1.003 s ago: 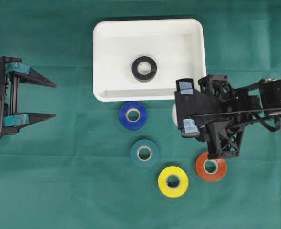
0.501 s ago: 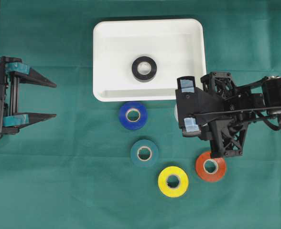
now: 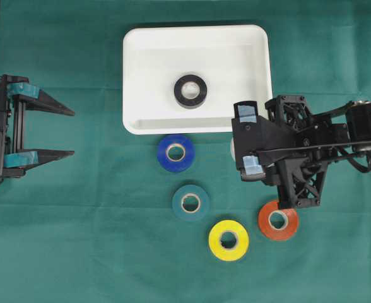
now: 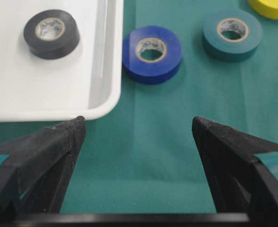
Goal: Pick up the tape from a random location and place it into the white case.
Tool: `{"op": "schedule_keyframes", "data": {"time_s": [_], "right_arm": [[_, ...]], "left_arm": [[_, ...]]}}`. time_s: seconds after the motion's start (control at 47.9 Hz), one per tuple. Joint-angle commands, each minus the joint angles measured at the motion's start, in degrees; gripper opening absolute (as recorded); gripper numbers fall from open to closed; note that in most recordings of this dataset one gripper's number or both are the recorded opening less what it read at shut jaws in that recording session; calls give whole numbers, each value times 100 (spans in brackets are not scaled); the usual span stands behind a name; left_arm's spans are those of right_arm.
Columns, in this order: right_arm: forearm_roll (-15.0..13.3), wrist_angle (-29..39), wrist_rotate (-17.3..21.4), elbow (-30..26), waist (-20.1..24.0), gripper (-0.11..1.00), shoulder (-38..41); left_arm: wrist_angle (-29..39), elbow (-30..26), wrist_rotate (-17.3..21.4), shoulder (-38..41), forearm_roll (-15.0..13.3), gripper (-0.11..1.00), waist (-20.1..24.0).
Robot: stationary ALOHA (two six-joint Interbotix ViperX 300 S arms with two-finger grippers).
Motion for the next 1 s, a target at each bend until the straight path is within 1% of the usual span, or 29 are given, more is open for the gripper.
{"op": "schedule_keyframes", "data": {"time_s": [0.0,0.585,0.815,0.982], "right_arm": [[-9,-9,9,-167,-9,31,-132],[-9,-9,9,-158,-9,31,-132],[-193,-18,9,-158,-9,31,-132],[-352,-9,9,-149,-167,31,-132]], "left_arm": [[-53,-79,0,35,-18,98,18],[-53,-79,0,35,-18,98,18],[-53,-70,0,35,-18,98,18],[-53,-70,0,35,-18,98,18]]}}
